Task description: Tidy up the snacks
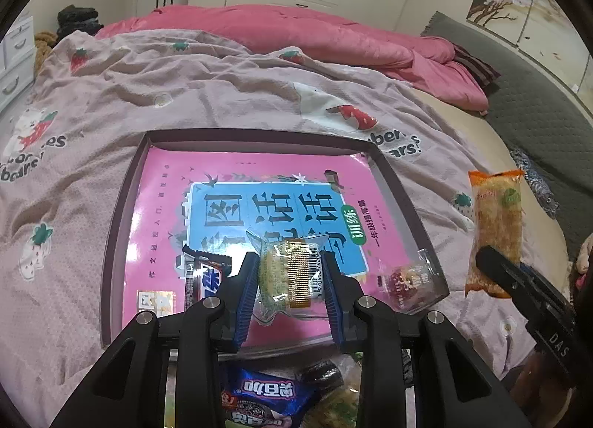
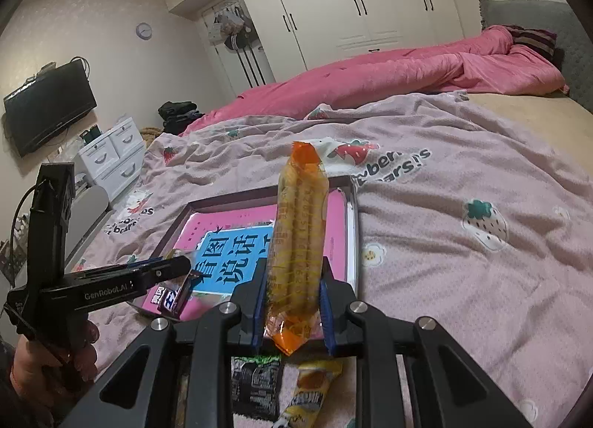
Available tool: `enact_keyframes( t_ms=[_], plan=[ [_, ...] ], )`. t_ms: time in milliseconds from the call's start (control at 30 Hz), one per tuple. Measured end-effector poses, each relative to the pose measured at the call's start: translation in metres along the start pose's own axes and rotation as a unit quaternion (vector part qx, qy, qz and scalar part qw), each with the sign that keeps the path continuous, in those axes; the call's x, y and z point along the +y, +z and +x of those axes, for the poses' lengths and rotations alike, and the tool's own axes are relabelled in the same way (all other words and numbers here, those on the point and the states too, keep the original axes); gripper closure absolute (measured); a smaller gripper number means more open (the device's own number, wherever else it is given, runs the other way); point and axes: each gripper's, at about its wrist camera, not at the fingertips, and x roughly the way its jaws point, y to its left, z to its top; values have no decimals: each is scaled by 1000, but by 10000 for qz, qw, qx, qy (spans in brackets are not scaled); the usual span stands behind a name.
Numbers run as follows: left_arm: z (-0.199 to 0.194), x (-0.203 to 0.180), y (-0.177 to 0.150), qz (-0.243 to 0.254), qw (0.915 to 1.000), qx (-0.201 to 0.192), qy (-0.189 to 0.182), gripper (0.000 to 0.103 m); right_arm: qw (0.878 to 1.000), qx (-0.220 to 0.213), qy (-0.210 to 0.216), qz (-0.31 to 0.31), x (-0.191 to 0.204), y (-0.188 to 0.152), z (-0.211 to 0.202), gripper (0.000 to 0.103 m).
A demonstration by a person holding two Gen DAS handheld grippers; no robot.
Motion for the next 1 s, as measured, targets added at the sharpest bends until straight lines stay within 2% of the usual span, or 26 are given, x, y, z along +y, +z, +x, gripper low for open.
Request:
enact_keyframes(
  t_ms=[267, 433, 800, 1000],
  plan=[
    [17, 3, 0, -40, 9999, 146, 32, 69, 9997, 229, 11, -11, -2, 3, 20, 78],
    [29, -2, -2, -11, 9997, 233, 40, 69, 9985, 546, 80, 56, -7, -1, 35, 78],
    [44, -7, -8, 129, 9987, 447, 225, 69, 9963, 820, -237, 89, -16, -4, 50, 78],
    [47, -4, -10, 106, 9985, 497, 186, 69, 9933, 1036, -510, -52, -18, -6, 62, 78]
  ],
)
